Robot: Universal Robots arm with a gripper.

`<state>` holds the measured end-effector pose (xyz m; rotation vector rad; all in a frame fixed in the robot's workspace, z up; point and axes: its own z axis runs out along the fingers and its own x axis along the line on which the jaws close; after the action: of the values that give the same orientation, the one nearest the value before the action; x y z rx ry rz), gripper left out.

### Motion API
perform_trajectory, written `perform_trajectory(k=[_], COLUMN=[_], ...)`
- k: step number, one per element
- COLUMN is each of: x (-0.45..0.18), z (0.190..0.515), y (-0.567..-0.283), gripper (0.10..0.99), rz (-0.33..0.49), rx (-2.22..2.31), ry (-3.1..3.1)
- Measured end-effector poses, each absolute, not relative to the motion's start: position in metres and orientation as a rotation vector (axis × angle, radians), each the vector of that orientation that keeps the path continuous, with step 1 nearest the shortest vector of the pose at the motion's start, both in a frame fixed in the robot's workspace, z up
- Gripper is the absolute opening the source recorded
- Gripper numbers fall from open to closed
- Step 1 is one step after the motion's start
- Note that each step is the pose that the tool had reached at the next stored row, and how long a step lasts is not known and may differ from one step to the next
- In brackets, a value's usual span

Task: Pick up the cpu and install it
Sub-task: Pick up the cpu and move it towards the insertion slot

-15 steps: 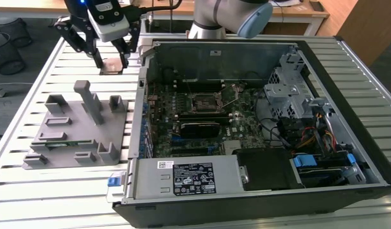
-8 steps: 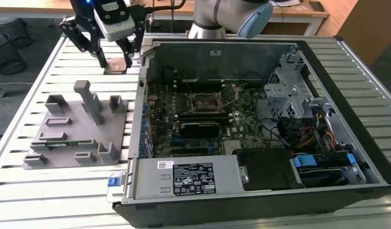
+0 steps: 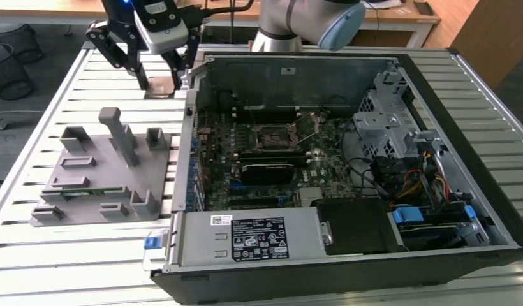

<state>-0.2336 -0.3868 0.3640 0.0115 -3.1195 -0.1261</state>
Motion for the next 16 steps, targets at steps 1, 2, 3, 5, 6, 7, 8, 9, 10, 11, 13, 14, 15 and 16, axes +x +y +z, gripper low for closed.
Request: perform_trajectory(k=[1,2,3,5,6,7,8,9,10,11,13,14,15,16], x=[-0.232,-0.231,-0.230,-0.227,-0.226,-0.225,-0.224,-0.223,-0.222,-0.220,-0.218,-0.217,-0.216,-0.215], z=[0.364,0.364,0.364,0.364,0.364,0.364,0.364,0.364,0.364,0.364,0.364,0.364,0.364,0.364], y=[-0.387,-0.386,-0.386,-0.386,-0.385,-0.385,-0.385,-0.385,-0.384,-0.384,-0.384,-0.384,-0.384,-0.384], gripper=[0.537,0.537,0.537,0.537,0.537,0.537,0.537,0.537,0.537,0.537,0.537,0.537,0.537,0.537], rz=[-0.126,-0.126,-0.126,-0.126,-0.126,-0.126,-0.126,-0.126,-0.126,-0.126,-0.126,-0.126,-0.126,-0.126], rx=[0.011,0.011,0.012,0.012,0.012,0.012,0.012,0.012,0.012,0.012,0.012,0.012,0.012,0.012], ry=[-3.120,-3.119,-3.120,-3.120,-3.120,-3.120,-3.120,-3.120,-3.119,-3.119,-3.120,-3.119,-3.119,-3.119])
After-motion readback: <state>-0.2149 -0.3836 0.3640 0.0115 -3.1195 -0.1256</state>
